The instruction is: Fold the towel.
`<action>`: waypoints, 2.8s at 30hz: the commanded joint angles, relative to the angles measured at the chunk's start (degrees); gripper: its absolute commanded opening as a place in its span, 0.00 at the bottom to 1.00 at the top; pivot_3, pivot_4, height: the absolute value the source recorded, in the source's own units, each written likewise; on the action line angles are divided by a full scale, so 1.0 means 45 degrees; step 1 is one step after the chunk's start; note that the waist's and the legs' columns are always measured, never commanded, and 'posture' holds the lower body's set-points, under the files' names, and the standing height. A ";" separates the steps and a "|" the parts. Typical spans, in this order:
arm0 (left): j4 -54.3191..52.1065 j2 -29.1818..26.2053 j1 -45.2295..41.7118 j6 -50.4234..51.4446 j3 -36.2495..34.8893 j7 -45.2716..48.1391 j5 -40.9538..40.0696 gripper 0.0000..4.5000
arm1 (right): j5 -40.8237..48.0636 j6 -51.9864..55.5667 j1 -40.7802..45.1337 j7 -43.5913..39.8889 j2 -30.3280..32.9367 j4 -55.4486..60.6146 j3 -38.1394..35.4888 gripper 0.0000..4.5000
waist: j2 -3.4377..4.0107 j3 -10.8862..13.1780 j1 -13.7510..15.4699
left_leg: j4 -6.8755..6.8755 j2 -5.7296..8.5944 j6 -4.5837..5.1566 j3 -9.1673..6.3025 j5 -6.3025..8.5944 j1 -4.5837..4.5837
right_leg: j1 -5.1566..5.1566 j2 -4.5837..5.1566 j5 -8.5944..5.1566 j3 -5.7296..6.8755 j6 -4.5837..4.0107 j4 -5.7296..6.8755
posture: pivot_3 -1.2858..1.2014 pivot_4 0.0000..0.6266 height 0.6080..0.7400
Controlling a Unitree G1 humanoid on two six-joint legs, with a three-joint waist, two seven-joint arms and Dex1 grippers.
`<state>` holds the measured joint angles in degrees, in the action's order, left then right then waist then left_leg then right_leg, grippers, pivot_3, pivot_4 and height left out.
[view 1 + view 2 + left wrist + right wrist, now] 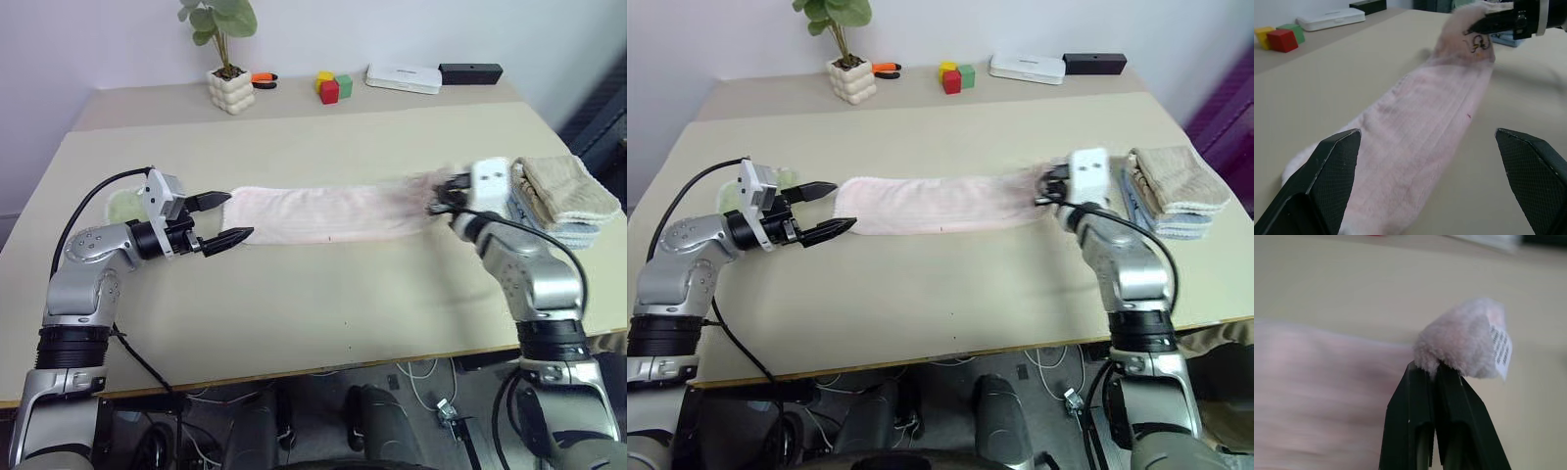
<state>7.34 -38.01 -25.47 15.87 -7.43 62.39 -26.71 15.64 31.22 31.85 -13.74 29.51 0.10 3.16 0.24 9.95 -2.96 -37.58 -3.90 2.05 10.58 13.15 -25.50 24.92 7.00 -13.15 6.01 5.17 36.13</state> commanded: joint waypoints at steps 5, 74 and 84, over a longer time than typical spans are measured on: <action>-0.0657 0.0033 0.0135 -0.0123 -0.0145 -0.0307 0.0007 1.00 | -0.3009 -0.2086 0.1062 -0.1881 -0.1366 0.0242 0.4150 0.02 | -0.0018 0.0006 0.0136 | 0.0032 0.0008 -0.0064 0.0005 -0.0042 -0.0007 | 0.0006 -0.0004 0.0000 0.0002 0.0000 -0.0002 | 0.52 0.24 1.00; -0.5451 0.3026 0.4590 0.8131 -0.2949 -0.8249 -0.5135 1.00 | -0.2845 -0.7171 0.3136 -0.3576 -0.4186 -0.7725 -0.0061 0.99 | -0.0059 0.0001 0.0102 | 0.0053 0.0000 -0.0119 -0.0028 -0.0077 0.0032 | -0.0032 -0.0023 0.0007 0.0006 -0.0009 0.0006 | 0.52 0.24 1.00; -0.4263 0.5922 0.2882 0.9409 -0.4707 -1.3527 -0.7946 1.00 | -0.1922 -0.5690 0.2579 -0.5935 -0.2291 -0.4286 -0.0193 1.00 | -0.0075 -0.0009 0.0129 | 0.0033 0.0013 -0.0114 -0.0078 -0.0076 0.0035 | -0.0065 -0.0016 0.0008 0.0034 -0.0009 0.0002 | 0.52 0.24 1.00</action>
<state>-13.09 -11.68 -11.44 57.58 -26.28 5.18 -60.03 5.98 5.47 43.22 -40.03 18.87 -21.95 2.95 -0.10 9.91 -2.38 -37.44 -3.83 1.54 10.22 12.80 -25.34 24.63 6.92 -13.11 6.17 5.13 36.14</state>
